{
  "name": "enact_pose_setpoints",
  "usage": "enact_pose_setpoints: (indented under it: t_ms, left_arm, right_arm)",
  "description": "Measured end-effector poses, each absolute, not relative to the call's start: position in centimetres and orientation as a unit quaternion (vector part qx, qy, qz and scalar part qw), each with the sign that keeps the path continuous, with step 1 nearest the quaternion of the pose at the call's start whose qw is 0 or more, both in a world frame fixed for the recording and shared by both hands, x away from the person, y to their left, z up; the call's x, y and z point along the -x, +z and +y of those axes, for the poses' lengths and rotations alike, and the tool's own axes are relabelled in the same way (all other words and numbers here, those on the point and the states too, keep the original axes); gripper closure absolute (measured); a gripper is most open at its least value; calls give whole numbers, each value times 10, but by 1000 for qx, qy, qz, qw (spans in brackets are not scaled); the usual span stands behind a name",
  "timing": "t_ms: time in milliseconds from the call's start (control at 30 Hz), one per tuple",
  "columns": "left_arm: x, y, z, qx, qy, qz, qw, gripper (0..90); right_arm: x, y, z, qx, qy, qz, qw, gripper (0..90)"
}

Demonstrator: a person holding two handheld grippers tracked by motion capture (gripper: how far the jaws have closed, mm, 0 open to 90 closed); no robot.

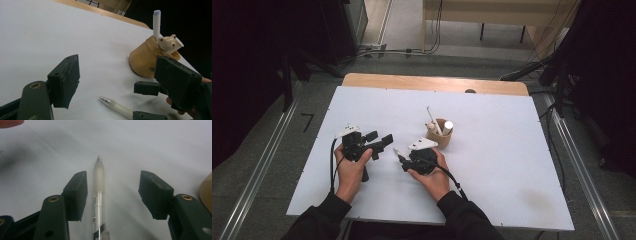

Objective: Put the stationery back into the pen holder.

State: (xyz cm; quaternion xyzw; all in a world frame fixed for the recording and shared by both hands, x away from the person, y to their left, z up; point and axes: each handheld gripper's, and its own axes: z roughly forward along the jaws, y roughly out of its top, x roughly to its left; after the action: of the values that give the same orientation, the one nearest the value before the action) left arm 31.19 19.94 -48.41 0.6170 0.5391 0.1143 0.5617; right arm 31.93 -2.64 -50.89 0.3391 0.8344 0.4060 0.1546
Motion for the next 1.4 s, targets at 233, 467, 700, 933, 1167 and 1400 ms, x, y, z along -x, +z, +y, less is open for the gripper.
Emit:
enact_pose_setpoints:
  t_ms: [233,467,700,933,1167,1400]
  left_arm:
    - [-312,-484,199,-617,113,539,562,222]
    - [-312,-485,199,-618,112,539,561,224]
    - [-312,-485,199,-617,113,540,561,227]
    - [-313,-485,199,-618,113,540,561,227]
    - [-312,-485,199,-619,111,539,560,230]
    - [-312,-485,199,-618,109,539,562,232]
  right_arm:
    - [-322,-510,-19,-327,389,847,156,482]
    - [-323,-511,-13,-317,379,856,154,593]
    - [-325,-511,-9,-307,374,862,149,647]
    - [-326,-511,-6,-300,375,865,145,724]
    - [-327,-511,-6,-298,376,866,141,771]
    - [-328,-511,-7,-303,379,864,134,783]
